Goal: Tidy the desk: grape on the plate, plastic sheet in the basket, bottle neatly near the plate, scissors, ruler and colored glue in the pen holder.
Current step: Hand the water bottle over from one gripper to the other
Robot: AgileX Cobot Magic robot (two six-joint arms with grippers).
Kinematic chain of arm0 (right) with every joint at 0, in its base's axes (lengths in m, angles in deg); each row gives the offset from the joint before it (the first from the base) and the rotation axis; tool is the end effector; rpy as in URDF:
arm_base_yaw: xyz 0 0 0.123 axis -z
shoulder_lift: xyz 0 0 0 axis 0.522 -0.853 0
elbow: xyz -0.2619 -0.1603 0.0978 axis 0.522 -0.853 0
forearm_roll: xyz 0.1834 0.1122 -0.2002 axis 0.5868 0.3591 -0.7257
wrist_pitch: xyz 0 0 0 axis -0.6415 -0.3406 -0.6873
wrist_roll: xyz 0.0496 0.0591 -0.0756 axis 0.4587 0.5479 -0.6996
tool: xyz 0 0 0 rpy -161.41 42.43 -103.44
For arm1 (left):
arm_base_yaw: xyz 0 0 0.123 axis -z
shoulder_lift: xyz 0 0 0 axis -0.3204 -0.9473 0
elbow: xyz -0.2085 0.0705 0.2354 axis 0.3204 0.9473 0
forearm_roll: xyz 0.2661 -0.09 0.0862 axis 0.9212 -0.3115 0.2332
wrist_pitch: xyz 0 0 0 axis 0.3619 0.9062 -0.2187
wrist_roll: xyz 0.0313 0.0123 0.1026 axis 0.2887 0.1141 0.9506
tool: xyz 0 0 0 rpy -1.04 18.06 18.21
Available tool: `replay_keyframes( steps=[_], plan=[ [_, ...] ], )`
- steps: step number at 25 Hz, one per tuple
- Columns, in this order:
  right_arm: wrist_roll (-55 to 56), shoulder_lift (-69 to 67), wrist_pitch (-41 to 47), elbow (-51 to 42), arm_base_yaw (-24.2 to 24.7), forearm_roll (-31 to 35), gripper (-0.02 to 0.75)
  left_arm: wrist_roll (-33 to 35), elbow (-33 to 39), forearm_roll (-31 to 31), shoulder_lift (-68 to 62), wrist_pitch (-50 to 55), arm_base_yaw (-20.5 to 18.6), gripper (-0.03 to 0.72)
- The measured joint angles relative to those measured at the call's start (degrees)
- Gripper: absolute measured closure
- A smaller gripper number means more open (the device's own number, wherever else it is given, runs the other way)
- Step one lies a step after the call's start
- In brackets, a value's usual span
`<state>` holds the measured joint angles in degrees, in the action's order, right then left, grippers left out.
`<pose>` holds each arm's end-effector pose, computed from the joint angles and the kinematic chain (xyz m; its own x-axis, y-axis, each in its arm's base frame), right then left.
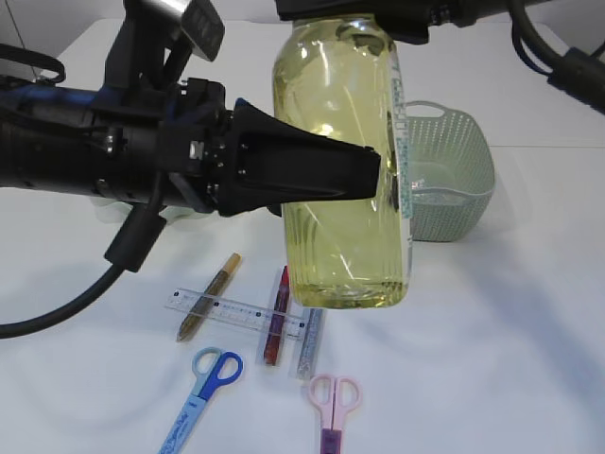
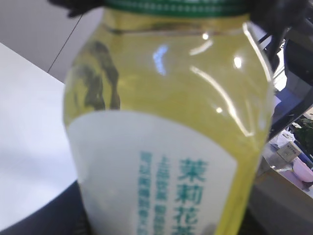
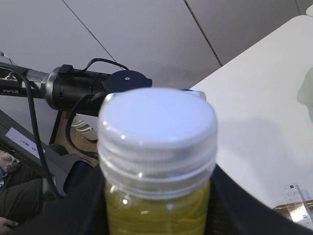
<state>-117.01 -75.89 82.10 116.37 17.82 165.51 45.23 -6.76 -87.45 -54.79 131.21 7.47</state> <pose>0.3167 0.1783 0.4071 -0.5098 -0.1426 -0.8484 -0.8529 0.2128 0.4768 0.2804 -0.2475 0.2795 -0.6245 0.0824 -0.7766 0.7799 0.0141 -0.6257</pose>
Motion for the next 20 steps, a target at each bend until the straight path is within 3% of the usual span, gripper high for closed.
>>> replay_keyframes(
  steps=[20],
  plan=[
    [1.62,0.00,-0.61,0.00,0.00,2.11,0.265,0.13,0.00,2.62,1.40,-2.07,-0.31,0.274]
  ],
)
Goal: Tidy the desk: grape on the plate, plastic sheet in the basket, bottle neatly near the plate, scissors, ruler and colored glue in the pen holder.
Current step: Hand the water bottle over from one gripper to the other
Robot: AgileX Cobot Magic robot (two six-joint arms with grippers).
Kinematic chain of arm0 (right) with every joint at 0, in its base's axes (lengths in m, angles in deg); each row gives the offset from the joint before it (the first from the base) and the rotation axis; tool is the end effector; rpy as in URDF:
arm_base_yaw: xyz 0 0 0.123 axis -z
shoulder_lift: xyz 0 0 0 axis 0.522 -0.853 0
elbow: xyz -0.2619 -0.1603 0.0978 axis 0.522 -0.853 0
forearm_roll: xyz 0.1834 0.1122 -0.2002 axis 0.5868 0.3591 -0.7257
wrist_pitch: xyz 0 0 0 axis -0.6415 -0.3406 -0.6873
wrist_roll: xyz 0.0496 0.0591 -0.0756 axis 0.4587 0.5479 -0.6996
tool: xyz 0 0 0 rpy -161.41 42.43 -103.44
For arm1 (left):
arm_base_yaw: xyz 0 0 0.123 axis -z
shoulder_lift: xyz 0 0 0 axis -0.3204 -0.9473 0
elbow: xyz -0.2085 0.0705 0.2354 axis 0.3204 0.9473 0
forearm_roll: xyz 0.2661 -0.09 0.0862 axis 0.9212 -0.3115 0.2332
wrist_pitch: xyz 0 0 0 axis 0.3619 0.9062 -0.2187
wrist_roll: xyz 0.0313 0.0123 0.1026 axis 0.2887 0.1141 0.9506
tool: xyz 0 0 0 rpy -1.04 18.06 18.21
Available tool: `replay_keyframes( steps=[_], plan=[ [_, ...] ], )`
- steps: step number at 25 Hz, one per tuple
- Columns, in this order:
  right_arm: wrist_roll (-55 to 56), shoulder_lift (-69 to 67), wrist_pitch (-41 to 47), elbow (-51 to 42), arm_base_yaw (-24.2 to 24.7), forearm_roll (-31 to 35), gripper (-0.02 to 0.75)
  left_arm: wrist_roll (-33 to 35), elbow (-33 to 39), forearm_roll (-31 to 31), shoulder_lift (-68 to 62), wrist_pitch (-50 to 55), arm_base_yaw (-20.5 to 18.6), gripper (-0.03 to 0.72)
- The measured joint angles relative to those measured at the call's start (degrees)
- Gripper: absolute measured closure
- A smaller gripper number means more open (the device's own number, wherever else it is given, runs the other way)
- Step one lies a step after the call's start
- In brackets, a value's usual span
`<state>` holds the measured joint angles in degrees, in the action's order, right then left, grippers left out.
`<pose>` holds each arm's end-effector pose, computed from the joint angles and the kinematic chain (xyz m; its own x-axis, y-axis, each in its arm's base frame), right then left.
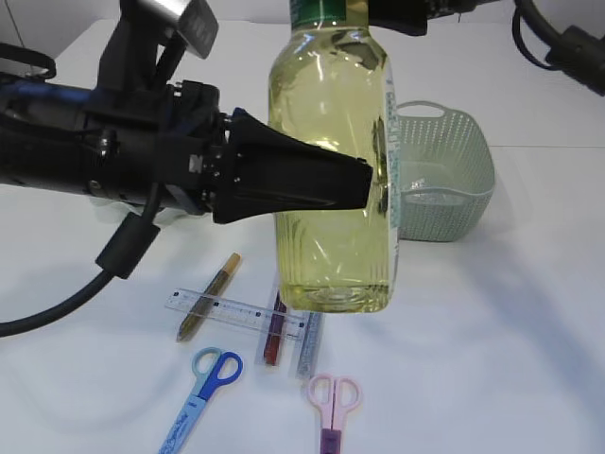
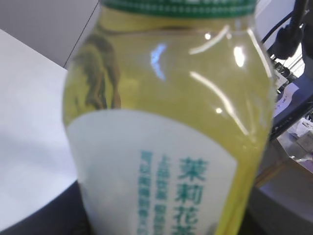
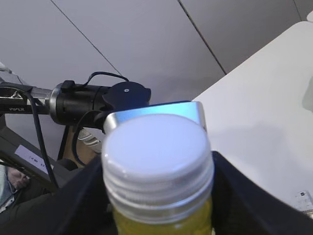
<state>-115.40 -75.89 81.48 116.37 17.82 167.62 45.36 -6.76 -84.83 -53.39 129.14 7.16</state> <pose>0.3181 0.1790 0.4107 -0.5406 -0.0996 -0.8353 -0.8319 0.2111 0.5133 0.2789 -0.2438 0.2823 -0.5904 0.1112 -0.7994 0.8066 0.0481 -0.5891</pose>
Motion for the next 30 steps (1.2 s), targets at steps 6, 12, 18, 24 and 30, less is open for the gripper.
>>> replay_keyframes(
  steps=[6,12,18,24,30],
  plan=[
    [3.38,0.24,0.35,0.00,0.00,-3.14,0.158,-0.22,0.00,0.12,0.68,-1.21,-0.23,0.274],
    [4.70,0.24,0.51,0.00,0.00,-5.50,0.143,-0.22,0.00,0.12,0.95,-1.31,-0.23,0.274],
    [4.70,0.24,0.51,0.00,0.00,-5.62,0.147,-0.22,0.00,0.27,0.95,-1.31,-0.23,0.274],
    [4.80,0.24,0.64,0.00,0.00,-3.93,0.150,-1.18,0.00,2.12,1.05,-1.20,-2.02,0.274],
    [4.22,0.24,0.53,0.00,0.00,-3.85,0.151,-1.60,0.00,3.83,1.05,-0.99,-3.07,0.274]
  ],
)
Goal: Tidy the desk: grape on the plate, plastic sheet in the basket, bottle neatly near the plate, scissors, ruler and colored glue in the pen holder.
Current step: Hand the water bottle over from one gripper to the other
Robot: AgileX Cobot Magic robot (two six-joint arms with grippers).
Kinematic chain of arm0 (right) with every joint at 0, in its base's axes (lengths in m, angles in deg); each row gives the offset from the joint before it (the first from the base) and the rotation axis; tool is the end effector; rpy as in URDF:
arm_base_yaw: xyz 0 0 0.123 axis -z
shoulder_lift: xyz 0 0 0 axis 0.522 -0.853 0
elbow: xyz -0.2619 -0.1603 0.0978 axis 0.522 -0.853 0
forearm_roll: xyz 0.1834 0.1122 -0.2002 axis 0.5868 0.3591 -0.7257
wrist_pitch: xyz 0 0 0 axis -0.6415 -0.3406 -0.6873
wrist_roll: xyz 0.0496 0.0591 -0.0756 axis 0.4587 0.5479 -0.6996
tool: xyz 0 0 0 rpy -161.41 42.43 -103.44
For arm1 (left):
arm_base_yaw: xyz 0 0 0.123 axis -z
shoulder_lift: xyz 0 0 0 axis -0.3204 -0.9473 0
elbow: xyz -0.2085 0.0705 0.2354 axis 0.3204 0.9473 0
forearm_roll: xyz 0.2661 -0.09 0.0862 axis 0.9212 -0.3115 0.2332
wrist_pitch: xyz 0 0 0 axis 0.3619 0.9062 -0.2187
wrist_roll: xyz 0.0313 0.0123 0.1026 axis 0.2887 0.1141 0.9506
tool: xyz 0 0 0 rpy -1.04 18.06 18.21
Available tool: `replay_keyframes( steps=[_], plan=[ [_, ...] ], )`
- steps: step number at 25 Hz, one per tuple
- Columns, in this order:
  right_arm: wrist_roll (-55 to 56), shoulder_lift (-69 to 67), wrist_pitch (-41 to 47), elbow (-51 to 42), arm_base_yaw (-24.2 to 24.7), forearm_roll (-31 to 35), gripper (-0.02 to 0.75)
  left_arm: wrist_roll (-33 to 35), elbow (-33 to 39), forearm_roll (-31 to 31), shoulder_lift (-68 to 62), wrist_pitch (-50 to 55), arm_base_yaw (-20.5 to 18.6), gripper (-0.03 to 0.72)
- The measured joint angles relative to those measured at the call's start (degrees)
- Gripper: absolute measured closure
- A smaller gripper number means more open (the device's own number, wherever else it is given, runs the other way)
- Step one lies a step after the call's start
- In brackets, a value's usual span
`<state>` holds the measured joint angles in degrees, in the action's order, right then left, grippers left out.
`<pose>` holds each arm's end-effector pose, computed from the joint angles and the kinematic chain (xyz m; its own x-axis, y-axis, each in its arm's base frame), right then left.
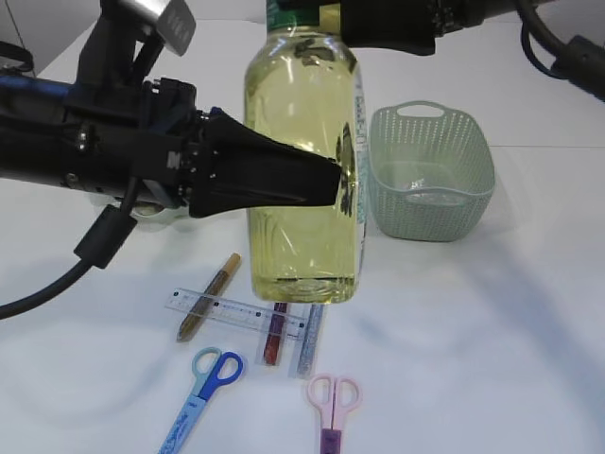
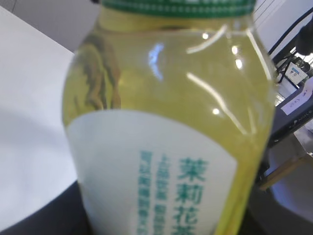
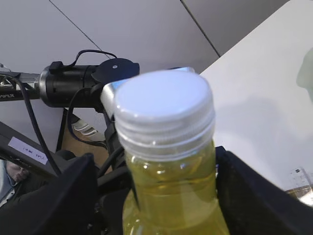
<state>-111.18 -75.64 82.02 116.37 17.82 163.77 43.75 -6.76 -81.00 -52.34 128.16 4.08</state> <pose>0.3155 0.1773 0.4057 -0.5843 -0.1439 -0.7987 -0.8036 0.2404 0.5445 0.2869 -0.2264 0.2824 -0.5834 0.1325 -0.8013 0.8121 0.1082 -0.5734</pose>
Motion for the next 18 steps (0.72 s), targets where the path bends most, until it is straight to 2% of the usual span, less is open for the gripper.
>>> replay_keyframes(
  steps=[6,10,18],
  plan=[
    [-0.18,0.00,-0.62,0.00,0.00,-4.71,0.152,-2.32,0.00,2.82,0.00,0.01,-2.63,0.276],
    [1.14,0.00,-1.28,0.00,0.00,-11.91,0.153,-4.20,0.00,5.65,0.00,-0.31,-3.87,0.276],
    [11.03,0.00,-2.76,0.00,0.00,-28.20,0.153,-8.04,0.00,13.42,0.00,-5.35,-4.37,0.276]
  ],
)
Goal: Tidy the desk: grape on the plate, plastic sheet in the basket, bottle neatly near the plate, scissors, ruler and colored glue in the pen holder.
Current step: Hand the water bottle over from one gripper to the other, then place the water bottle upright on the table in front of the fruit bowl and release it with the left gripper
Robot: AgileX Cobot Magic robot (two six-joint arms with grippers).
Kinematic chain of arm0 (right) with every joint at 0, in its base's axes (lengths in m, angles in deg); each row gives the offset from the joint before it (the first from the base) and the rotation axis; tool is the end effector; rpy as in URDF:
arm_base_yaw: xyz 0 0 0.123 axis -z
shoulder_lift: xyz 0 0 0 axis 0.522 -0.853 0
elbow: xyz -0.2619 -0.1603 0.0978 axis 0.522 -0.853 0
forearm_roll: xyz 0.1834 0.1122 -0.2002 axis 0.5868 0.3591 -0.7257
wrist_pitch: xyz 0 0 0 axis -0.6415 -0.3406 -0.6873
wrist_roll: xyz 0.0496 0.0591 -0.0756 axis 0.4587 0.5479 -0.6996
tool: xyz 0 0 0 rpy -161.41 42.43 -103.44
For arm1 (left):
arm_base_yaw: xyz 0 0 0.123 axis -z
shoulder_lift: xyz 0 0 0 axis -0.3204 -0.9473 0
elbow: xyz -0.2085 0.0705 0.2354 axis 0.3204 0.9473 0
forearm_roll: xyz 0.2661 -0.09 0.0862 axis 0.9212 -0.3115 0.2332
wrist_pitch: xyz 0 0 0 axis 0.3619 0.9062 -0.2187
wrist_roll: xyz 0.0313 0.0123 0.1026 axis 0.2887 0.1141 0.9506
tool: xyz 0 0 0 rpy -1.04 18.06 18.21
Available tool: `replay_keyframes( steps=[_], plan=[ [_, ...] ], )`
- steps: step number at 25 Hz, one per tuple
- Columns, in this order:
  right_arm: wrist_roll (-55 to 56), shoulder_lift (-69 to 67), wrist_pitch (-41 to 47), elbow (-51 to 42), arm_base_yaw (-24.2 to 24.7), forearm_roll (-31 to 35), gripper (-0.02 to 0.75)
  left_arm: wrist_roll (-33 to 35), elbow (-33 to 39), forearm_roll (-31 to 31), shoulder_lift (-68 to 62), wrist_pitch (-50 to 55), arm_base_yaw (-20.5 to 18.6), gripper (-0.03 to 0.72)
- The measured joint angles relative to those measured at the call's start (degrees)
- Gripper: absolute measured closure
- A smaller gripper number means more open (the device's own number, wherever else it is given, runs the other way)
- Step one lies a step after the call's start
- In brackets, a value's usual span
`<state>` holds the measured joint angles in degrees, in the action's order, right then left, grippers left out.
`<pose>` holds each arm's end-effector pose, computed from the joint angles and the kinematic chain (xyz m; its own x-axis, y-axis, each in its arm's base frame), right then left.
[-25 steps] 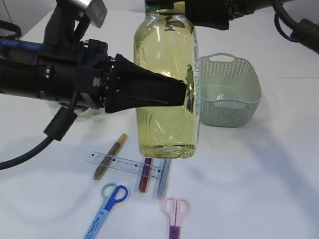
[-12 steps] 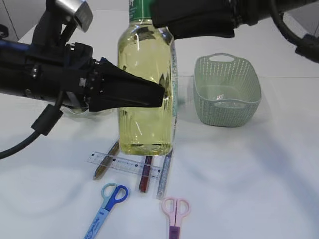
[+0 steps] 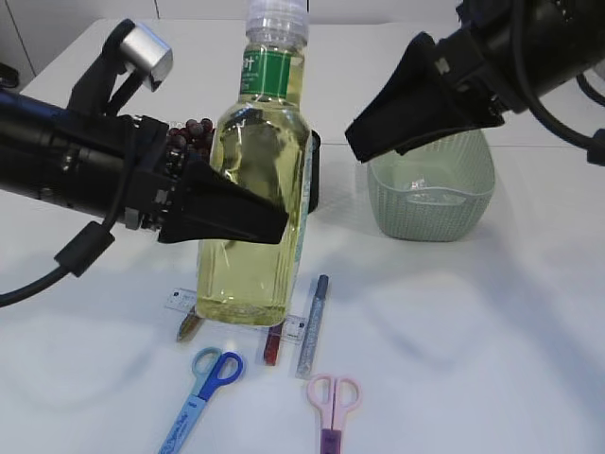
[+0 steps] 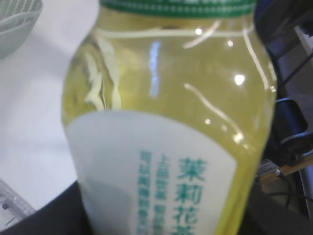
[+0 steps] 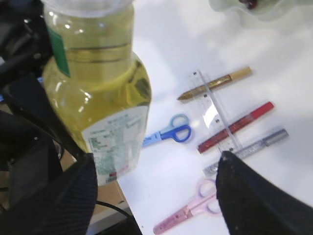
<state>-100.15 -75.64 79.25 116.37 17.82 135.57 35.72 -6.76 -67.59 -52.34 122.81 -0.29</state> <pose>0.3218 0.1537 0.3633 -0.6313 -0.4222 -0.6506 -0.7563 0.5210 0.3958 0.3012 -0.1972 0.2589 -0.6308 0.2628 -0.7301 0.7731 0.2927 -0.5627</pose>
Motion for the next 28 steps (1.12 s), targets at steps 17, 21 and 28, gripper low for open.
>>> replay_keyframes(
  steps=[17,21,28],
  plan=[
    [12.03,0.00,3.33,0.10,0.00,-19.22,0.153,-16.60,-3.26,24.34,0.00,-5.23,-0.11,0.276],
    [13.84,0.00,3.86,0.68,0.00,-22.50,0.153,-22.52,-5.16,30.47,0.00,-5.23,-0.11,0.276],
    [17.42,0.00,3.97,1.76,0.00,-28.05,0.153,-38.12,-7.73,43.81,0.00,-5.01,-0.11,0.276]
  ],
)
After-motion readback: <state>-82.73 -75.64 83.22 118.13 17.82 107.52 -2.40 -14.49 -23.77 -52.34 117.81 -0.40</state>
